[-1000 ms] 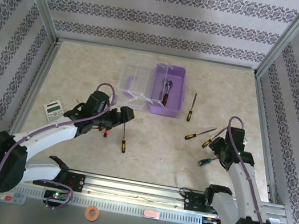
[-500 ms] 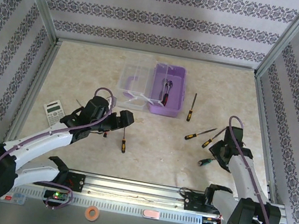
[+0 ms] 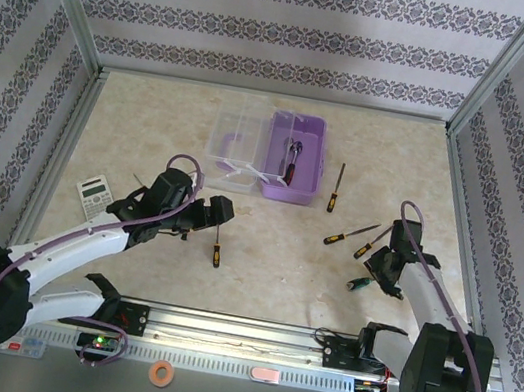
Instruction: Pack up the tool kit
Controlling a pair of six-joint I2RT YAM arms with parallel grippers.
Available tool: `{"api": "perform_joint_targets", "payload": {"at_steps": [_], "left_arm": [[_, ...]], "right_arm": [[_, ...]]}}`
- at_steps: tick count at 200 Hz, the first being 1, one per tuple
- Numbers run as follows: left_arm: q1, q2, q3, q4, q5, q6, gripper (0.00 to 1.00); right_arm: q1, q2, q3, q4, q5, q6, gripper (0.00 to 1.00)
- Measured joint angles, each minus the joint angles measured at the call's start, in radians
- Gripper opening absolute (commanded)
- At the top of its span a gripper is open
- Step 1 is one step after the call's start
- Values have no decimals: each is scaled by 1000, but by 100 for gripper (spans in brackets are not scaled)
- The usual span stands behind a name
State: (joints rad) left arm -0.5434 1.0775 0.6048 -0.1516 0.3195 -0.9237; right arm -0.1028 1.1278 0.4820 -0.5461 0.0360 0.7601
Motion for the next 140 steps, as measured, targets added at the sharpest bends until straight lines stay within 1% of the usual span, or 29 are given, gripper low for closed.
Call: {"api": "perform_joint_targets", "payload": {"at_steps": [46, 50, 87, 103, 140], "left_arm": [[0, -42, 0, -25, -10, 4, 93], [2, -42, 0, -25, -11, 5, 93], [13, -43, 3, -39, -11, 19, 93], [21, -43, 6, -45, -10, 26, 93], [44, -42, 11, -54, -10, 34, 93]], "right_arm": [[-18, 53, 14, 3, 1, 19, 39], [-22, 61, 18, 1, 0, 19, 38], [-67, 136, 71, -51, -19, 6, 13], [-77, 154, 87, -70, -27, -7, 9], [-77, 156, 97, -79, -30, -34, 7]]}}
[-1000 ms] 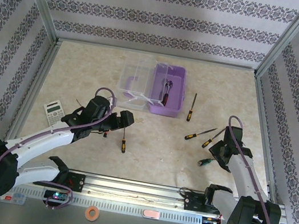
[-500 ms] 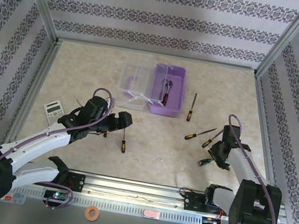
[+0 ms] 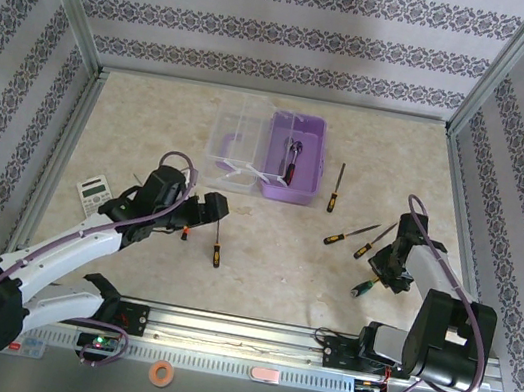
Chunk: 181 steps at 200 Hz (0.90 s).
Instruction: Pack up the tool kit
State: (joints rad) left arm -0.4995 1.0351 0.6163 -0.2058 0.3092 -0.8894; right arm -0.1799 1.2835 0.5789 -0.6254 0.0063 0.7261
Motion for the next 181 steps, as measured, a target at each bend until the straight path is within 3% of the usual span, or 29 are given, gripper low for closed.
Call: {"api": "perform_joint_targets", "payload": {"at_steps": [77, 127, 181], "left_arm": [[24, -24, 7, -28, 3, 3, 93], [24, -119, -21, -71, -5, 3, 94], [24, -285, -82, -136, -56, -1, 94]], "right_arm": [[0, -40, -18, 35, -12, -61, 0], [23, -112, -14, 114, -12, -90, 0], [92, -91, 82, 125, -45, -95, 0]]}}
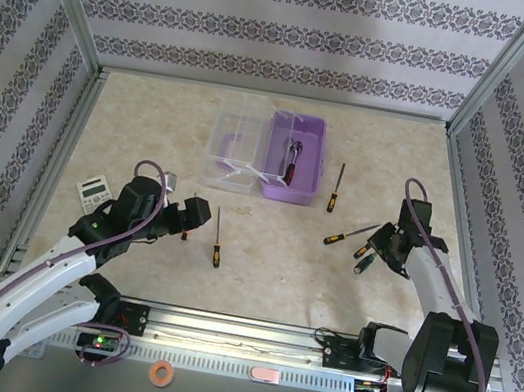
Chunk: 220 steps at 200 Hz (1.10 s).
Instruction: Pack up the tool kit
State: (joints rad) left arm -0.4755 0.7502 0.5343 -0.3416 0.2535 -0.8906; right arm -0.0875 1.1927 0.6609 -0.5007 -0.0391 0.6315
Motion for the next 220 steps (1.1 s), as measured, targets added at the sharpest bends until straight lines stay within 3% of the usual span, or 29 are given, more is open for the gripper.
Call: {"api": "perform_joint_targets", "payload": {"at_steps": [63, 118, 154, 220], "left_arm": [[6, -50, -39, -27, -64, -1, 95], [58, 10, 8, -106, -128, -7, 96], [67, 23, 74, -174, -143, -7, 96], [79, 58, 113, -236, -180, -13, 96]], "right_arm": [[135, 128, 227, 8, -35, 1, 0], [294, 566, 766, 27, -93, -43, 0], [348, 847, 1067, 11, -116, -122, 0], [372, 1070, 1276, -116, -108, -216, 0]]}}
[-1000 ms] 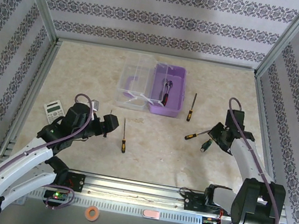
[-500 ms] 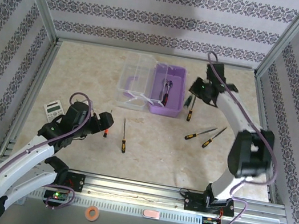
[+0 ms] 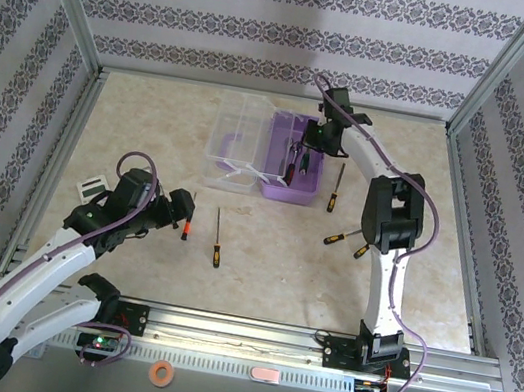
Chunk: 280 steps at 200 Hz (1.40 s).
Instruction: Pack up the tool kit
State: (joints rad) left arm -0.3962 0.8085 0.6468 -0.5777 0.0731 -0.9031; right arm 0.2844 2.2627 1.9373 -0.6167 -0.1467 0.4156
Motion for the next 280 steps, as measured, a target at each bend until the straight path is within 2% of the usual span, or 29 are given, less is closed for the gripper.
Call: {"api": "perform_joint_targets", "payload": {"at_steps": [77, 108, 126, 190, 232, 264, 280], "left_arm": [[6, 9, 3, -18, -10, -25, 96], [14, 1, 13, -29, -14, -23, 97], [27, -13, 13, -30, -11, -16, 97], [45, -60, 15, -51, 57, -6, 97], [45, -189, 14, -75, 74, -6, 97], [45, -234, 14, -112, 92, 2, 97], [45, -242, 3, -114, 112, 2, 95]], "right_arm": [[19, 97, 26, -31, 28, 8, 0], [19, 131, 69, -59, 23, 26, 12], [19, 140, 96, -67, 21, 30, 26], [28, 126, 108, -91, 53, 49, 28], [28, 5, 85, -108, 90, 50, 29], [28, -226, -51, -95, 103, 52, 29], [28, -385, -193, -54, 113, 50, 30]]}}
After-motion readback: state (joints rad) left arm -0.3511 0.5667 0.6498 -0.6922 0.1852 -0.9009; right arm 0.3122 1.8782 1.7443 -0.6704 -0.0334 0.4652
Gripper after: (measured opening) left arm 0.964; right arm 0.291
